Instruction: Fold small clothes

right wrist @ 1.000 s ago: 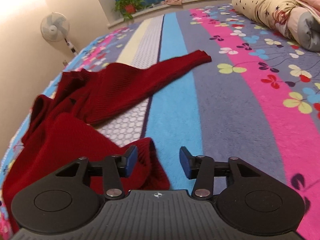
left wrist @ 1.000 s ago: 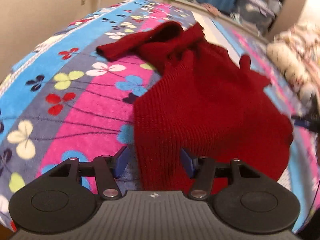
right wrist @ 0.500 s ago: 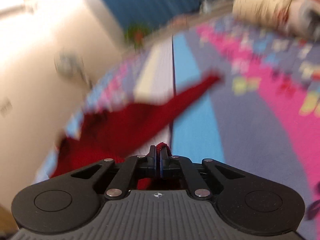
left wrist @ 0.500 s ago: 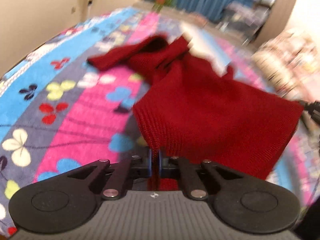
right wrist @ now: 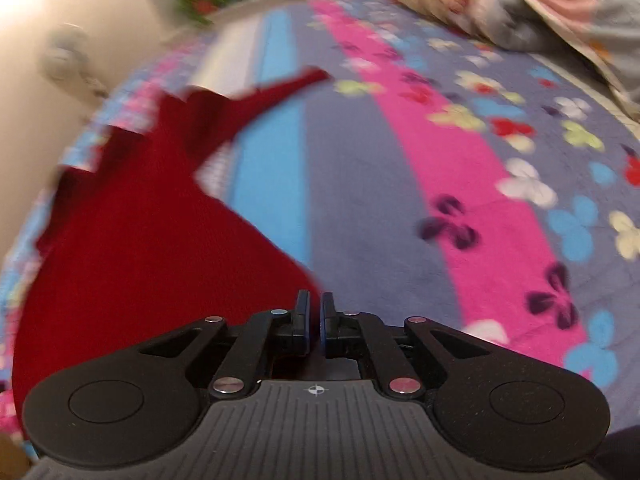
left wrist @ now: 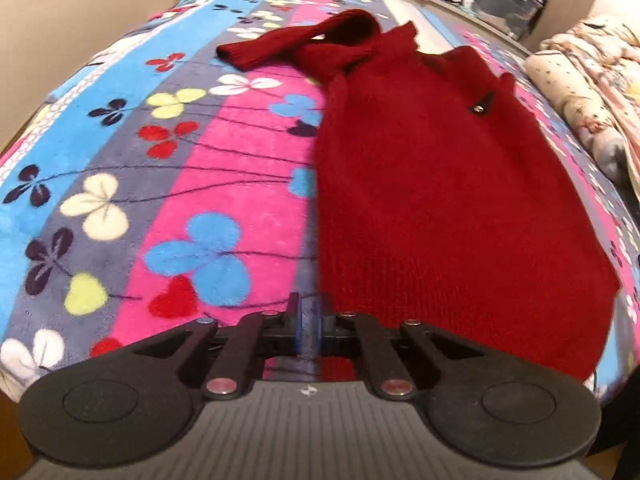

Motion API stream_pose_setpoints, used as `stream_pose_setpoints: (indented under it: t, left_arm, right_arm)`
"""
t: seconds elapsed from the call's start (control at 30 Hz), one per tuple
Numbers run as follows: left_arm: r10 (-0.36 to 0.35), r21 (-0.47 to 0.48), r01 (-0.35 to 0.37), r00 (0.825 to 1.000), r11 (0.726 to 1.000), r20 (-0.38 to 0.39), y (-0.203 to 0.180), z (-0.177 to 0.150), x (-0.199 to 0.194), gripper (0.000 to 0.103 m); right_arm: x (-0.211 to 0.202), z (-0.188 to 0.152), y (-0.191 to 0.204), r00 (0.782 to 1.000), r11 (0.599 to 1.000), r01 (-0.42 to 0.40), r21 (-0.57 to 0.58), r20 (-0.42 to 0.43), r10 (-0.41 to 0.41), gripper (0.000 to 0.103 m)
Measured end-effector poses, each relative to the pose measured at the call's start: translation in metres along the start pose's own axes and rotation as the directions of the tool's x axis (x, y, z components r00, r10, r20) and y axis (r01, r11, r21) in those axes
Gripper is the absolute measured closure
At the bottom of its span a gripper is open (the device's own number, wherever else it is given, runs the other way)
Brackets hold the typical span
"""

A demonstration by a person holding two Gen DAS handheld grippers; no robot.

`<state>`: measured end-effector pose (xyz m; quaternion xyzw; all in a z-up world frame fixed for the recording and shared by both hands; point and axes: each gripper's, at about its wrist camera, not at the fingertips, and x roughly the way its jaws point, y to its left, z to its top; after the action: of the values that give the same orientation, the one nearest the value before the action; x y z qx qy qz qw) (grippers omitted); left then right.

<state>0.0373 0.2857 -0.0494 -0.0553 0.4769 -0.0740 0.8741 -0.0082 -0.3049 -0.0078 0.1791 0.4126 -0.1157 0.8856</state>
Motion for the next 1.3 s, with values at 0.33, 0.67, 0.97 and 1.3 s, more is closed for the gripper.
stream_pose_setpoints:
  t: [0.33, 0.67, 0.97, 1.3]
  left_arm:
    - [-0.066, 0.049, 0.063, 0.995, 0.997, 0.069, -0.035, 0.02, 0.004, 0.086]
    - [-0.023, 0.11, 0.012, 0.994, 0.994, 0.103, -0.088, 0.048, 0.019, 0.073]
    - [0.007, 0.153, -0.03, 0.989, 0.988, 0.145, -0.111, 0.072, 0.032, 0.073]
    - [0.004, 0.216, -0.033, 0.991, 0.976, 0.136, -0.116, 0.085, 0.053, 0.073]
  right_arm:
    - [0.059, 0.047, 0.01, 0.994, 0.991, -0.099, -0.084, -0.059, 0.095, 0.069]
    - [0.088, 0.064, 0.045, 0.979, 0.968, -0.202, -0.148, -0.061, 0.195, 0.064]
    - [0.166, 0.164, 0.061, 0.953, 0.963, -0.269, 0.021, 0.152, 0.263, 0.1]
    - [0.307, 0.205, 0.069, 0.964, 0.935, -0.265, 0.235, 0.083, 0.252, 0.052]
